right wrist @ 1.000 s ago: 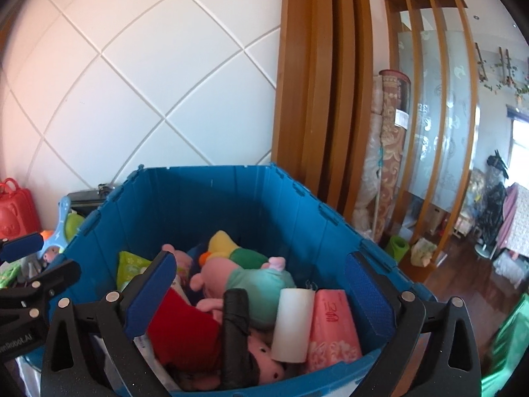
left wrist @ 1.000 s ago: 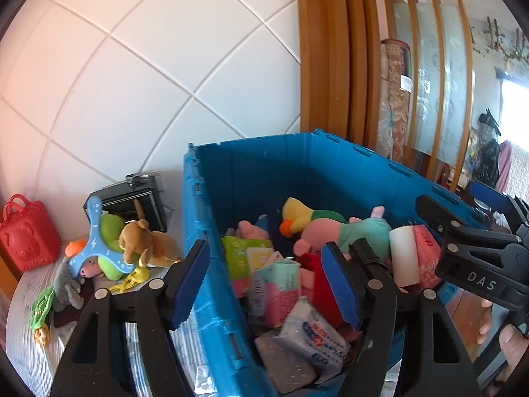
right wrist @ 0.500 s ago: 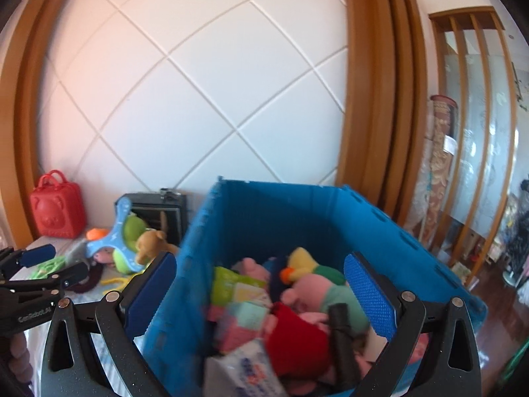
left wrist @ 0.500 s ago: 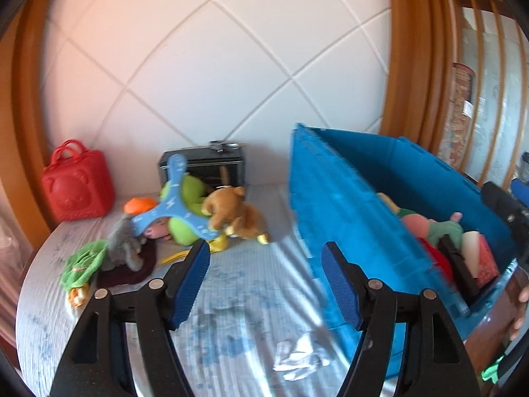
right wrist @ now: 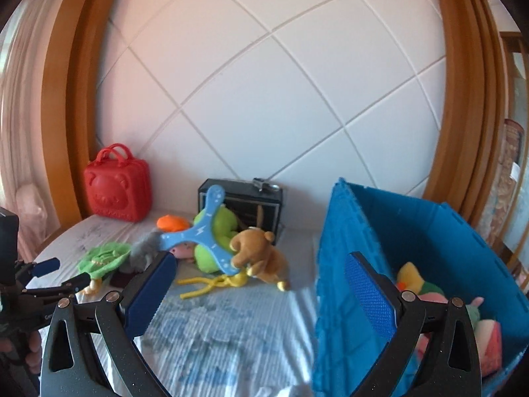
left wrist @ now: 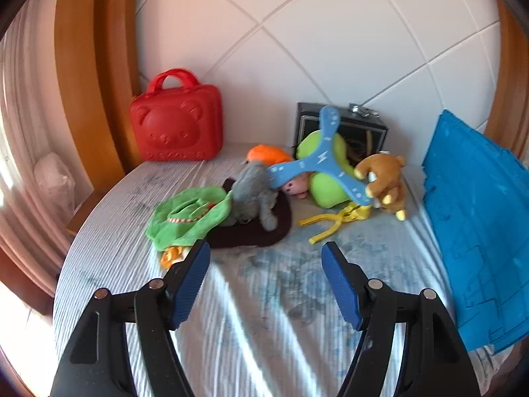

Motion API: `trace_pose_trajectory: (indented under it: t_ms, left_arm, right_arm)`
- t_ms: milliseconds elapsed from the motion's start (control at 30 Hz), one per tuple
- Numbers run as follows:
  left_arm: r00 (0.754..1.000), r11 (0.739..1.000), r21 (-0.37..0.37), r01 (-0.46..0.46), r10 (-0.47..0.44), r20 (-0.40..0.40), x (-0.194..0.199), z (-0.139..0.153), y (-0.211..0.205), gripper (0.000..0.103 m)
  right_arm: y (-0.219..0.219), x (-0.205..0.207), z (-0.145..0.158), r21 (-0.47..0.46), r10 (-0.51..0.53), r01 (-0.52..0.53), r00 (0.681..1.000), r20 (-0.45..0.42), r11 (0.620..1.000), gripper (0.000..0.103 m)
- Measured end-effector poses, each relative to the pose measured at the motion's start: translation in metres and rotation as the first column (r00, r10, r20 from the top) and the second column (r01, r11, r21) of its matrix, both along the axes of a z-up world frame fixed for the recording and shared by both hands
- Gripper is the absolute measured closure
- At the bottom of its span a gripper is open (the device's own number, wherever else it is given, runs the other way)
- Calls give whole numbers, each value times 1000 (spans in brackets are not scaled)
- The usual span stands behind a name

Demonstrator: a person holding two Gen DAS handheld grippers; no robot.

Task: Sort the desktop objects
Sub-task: 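Withdraw both grippers and reach toward the remaining toys on the bed, then grasp the white plush in orange skirt with the left gripper while the right grasps the yellow clip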

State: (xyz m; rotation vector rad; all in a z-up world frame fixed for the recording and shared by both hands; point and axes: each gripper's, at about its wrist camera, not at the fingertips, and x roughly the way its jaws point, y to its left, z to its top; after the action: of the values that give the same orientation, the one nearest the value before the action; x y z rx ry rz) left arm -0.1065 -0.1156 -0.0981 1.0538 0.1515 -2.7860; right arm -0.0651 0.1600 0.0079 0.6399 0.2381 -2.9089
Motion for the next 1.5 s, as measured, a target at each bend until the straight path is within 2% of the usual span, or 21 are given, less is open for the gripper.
trace_pose_trajectory:
  t_ms: [200,333,467,600,700,800,867,1033,1067,1167,1200,1233,1300,1333,1467,1500]
  left_arm:
    - [982,990,27,-137,132,138,-19,-58,-78,34]
    - [956,977,36,-208,196,217,-36,-95,-118,34]
    - [929,962,64,-265,237,284,-59,-126,-143,34]
    - [901,951,66,-303,264,344,-84,-155,-156,34]
    - [883,943,82,-323,269,383,-107,-173,-166,34]
    - [886,935,125,-331,262,382,-131,-179,-172,34]
    - [885,935,124,-332,263,384,-151,-183,-176,34]
    - [827,919,71,-387,313,467,-186,-215,-190,34]
    - [824,918,81,-388,307,476,-191,-221,-193,34]
    - [840,934,47,-354,296,454,-198,-220,-194,38]
    - [842,933,56,-354,292,454,-198,-219,-194,41]
    - [843,933,64,-353,288,454,-197,-219,-195,42]
    - [854,941,65,-333,272,444,-193,-219,-193,43]
    - [858,943,65,-326,267,439,-191,-219,-193,43]
    - [873,957,59,-284,232,430,-178,-218,-191,44]
    - [875,959,60,-278,227,428,-176,-216,-191,46]
  right_arm:
    - [-63,-51,-50,37,84,-90,986,144,995,0]
    - [-74,-83,-81,35,88,-99,968,236,994,0]
    - [-62,-122,-116,15,41,-49,941,336,999,0]
    - [-41,-163,-156,-6,-27,33,899,437,999,0]
    - [-33,-191,-187,32,-93,88,865,493,996,0]
    - [-30,-218,-218,28,-110,114,825,555,993,0]
    - [-32,-236,-234,12,-117,136,801,587,991,0]
    - [-47,-284,-266,-23,-158,229,736,658,973,0]
    - [-51,-291,-272,-38,-147,232,726,671,972,0]
    - [-68,-307,-284,-38,-147,235,719,680,971,0]
    - [-75,-312,-289,-27,-155,235,718,679,972,6]
    - [-80,-317,-293,-22,-161,239,716,679,971,21]
    - [-86,-326,-302,-14,-182,262,709,682,965,44]
    - [-88,-329,-307,-5,-194,273,697,691,962,45]
    - [-90,-330,-309,-3,-189,261,705,684,965,46]
    - [-88,-328,-309,-17,-170,251,701,692,968,49]
